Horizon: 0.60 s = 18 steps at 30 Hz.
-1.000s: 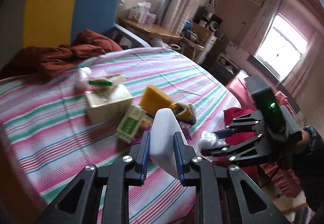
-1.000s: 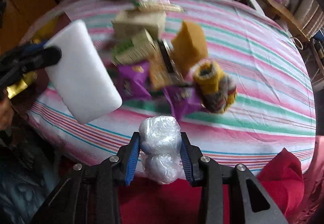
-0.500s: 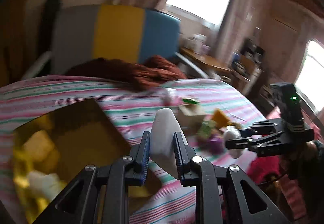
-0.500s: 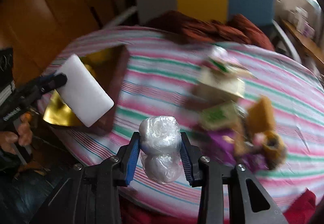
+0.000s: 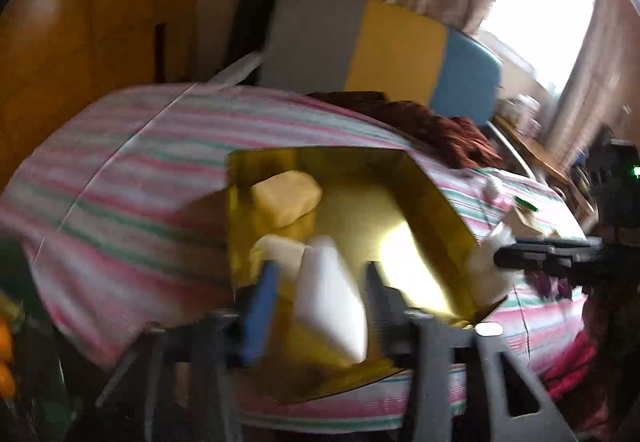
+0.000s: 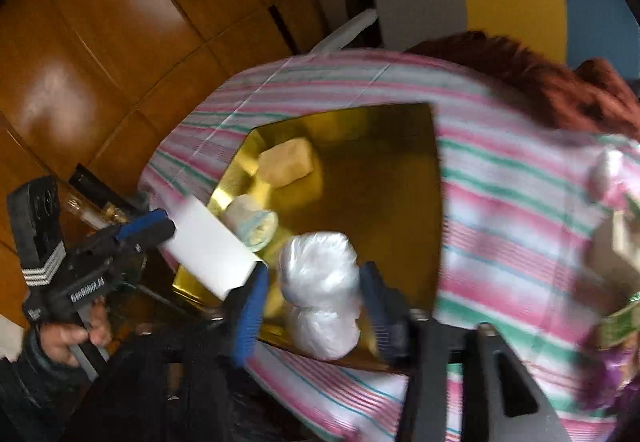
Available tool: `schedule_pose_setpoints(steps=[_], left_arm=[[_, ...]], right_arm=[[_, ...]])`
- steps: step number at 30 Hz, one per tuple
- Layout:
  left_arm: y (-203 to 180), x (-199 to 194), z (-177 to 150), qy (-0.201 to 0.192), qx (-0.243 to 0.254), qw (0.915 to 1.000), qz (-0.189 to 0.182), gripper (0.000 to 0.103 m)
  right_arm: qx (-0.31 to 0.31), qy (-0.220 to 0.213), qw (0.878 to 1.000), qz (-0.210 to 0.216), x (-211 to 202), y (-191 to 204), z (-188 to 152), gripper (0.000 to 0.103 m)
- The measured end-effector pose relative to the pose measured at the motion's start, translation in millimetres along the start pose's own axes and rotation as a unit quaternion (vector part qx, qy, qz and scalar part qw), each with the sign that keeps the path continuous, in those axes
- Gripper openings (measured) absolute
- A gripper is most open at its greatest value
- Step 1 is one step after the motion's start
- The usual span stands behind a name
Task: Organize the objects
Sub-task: 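Carry the eraser and wrapped bundle to the gold tray and release both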
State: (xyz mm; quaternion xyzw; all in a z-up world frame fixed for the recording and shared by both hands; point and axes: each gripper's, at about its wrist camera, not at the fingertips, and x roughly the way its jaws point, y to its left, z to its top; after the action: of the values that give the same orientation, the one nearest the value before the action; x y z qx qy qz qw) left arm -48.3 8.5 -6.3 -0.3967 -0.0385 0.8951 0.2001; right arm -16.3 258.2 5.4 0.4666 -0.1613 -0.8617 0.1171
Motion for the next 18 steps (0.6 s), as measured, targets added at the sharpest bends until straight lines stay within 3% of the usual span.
schedule_pose_setpoints(steps=[4, 6, 18], left_arm=[[14, -10, -1, -0.026, -0.018, 0.9992, 0.023, 0.065], [14, -13, 2, -0.034, -0.024, 0.9989, 0.021, 0.068], [-31, -15, 9, -0.053, 0.011, 0.9981, 0.027, 0.081]], right_arm=[[-0.025, 0.032, 0.999, 0.016, 21, 10, -2, 0.065], [-0.019, 0.031, 0.999, 0.011, 23, 10, -6, 0.065], [0.010, -0.016, 0.999, -0.039, 13, -1, -26, 0.065]])
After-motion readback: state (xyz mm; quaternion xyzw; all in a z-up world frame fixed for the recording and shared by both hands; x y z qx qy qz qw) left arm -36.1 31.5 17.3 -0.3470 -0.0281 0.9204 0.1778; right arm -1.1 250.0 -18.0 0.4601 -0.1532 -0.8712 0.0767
